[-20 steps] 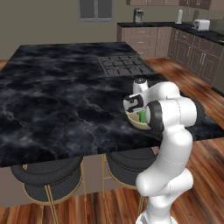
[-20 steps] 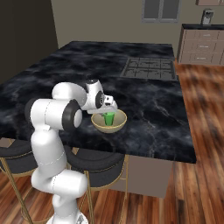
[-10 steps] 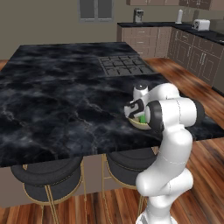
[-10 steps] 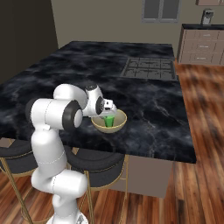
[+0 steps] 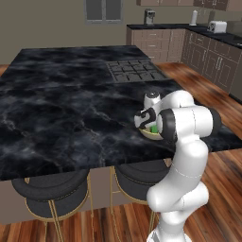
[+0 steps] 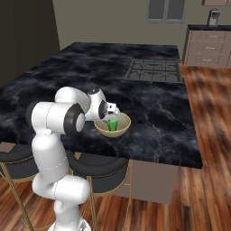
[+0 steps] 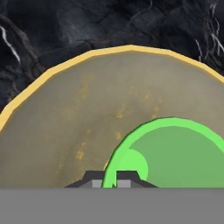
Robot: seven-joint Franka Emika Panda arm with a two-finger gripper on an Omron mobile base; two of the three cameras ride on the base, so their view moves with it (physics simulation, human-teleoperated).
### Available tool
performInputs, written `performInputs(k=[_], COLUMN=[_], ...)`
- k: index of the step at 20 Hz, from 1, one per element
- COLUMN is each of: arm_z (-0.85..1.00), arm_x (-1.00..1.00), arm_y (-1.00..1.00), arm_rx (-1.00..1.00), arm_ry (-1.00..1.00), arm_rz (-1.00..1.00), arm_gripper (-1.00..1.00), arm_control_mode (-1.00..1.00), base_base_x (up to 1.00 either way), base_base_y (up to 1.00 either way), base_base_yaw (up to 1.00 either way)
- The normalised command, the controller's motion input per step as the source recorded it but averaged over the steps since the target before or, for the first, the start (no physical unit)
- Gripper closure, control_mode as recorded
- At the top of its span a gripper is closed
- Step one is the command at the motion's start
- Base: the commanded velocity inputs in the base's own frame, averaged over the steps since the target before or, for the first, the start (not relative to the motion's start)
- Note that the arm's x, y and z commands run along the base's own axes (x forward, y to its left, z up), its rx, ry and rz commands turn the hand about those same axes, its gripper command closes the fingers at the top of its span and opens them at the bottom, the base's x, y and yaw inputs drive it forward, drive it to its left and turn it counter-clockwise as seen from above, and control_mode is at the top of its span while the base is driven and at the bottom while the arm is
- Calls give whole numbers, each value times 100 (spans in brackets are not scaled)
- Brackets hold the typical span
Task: Place the cup inside the bowl on the dining table and move the bowl to any counter.
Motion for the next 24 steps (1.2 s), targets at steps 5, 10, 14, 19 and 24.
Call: performInputs(k=[5, 10, 14, 19, 24], arm_z=[0, 0, 1, 17, 19], arm_x=[0, 0, 0, 0, 0], arm_y=[0, 0, 0, 0, 0], arm_rx=[0, 0, 0, 0, 0], arm_ry=[0, 0, 0, 0, 0], arm_rz=[0, 0, 0, 0, 0], arm_gripper=[-100, -100, -100, -100, -100], arm_control_mode=[-100, -100, -100, -100, -100], base_base_x=[0, 0, 0, 0, 0], base_base_y=[0, 0, 0, 0, 0], base_base_yaw=[0, 0, 0, 0, 0])
